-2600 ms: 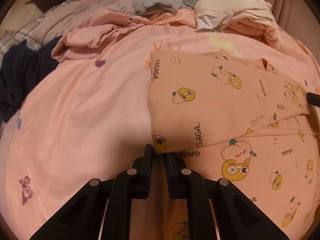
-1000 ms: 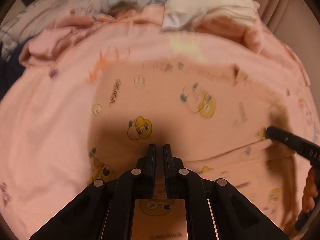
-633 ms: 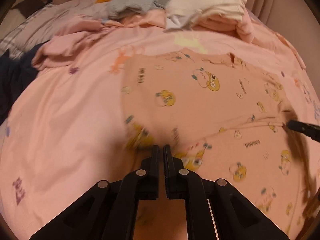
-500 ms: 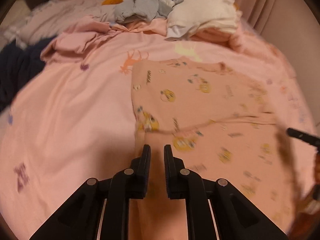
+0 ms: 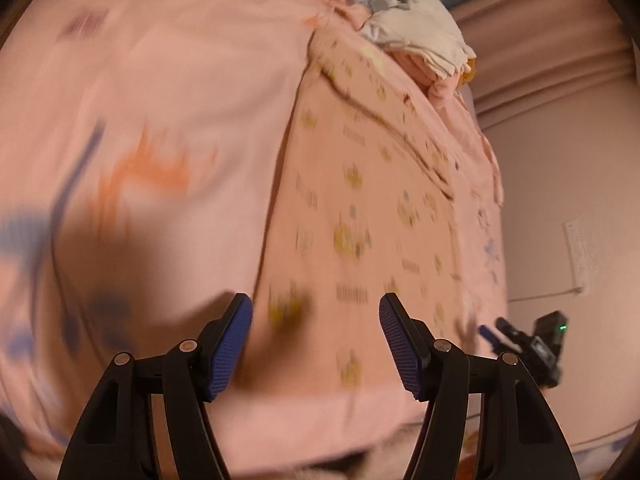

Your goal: Fold small clothes

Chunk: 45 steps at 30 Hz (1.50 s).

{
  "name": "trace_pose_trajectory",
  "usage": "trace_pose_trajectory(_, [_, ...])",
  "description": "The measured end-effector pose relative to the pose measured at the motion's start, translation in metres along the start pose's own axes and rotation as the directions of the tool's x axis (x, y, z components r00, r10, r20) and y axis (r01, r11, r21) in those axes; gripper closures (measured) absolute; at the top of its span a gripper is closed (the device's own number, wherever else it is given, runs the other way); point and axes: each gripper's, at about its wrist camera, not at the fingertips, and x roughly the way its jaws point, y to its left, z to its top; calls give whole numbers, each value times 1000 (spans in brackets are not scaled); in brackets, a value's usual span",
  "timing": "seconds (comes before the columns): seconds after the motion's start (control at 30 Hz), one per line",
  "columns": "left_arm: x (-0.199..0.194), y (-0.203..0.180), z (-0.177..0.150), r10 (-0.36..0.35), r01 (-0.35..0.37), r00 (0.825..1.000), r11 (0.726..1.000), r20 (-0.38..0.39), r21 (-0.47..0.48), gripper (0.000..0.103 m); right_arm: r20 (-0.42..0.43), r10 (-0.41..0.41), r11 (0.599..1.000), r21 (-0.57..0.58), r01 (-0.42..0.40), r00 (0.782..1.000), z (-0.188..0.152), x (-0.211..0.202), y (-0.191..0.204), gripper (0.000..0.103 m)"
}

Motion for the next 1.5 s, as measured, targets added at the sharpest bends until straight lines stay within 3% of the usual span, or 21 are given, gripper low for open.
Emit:
trace_pose_trajectory(0.07, [2, 3, -16, -44, 44, 999, 999, -1, -27, 39, 22, 22, 996, 88, -24, 1000, -25, -8, -10, 34])
trace_pose_trajectory(0.27, [17, -7, -38, -120, 119, 993, 992, -15, -52, 39, 50, 96, 975, 197, -104, 994, -67, -10, -12, 34])
trace_pose_trajectory(0.47, [34, -10, -49, -160, 155, 986, 983, -55, -94, 39, -14, 132, 967, 223, -126, 991, -92, 11, 1, 34])
trace_pose_trajectory(0.93, [52, -11, -37, -170, 179, 982, 976, 83, -121, 39, 62, 178, 937, 295, -188, 982, -79, 39, 8, 34])
trace_pose_trajectory(1.07, [55, -9, -31, -144, 159, 983, 978, 115, -137, 52, 100, 211, 918, 322, -232, 972, -74, 43, 5, 36])
trace_pose_trajectory(1.23, [56, 2, -25, -96, 113, 990, 980, 108, -162, 76, 121, 219, 909, 336, -248, 968, -71, 44, 1, 49])
trace_pose_trajectory(1.3, [58, 9, -25, -55, 78, 990, 981, 127, -178, 93, 127, 211, 913, 329, -242, 969, -71, 44, -1, 64])
trace_pose_trajectory(1.33, [60, 12, -25, -51, 75, 990, 979, 131, -189, 94, 125, 187, 921, 323, -218, 974, -71, 45, -3, 71])
trace_pose_trajectory(1.4, [61, 13, -26, -49, 78, 987, 979, 155, -187, 95, 119, 147, 932, 316, -178, 982, -70, 49, -6, 96])
trace_pose_trajectory(1.5, [60, -3, -28, 29, -10, 984, 994, 177, -106, 97, 144, 123, 942, 294, -161, 982, -72, 54, -10, 102])
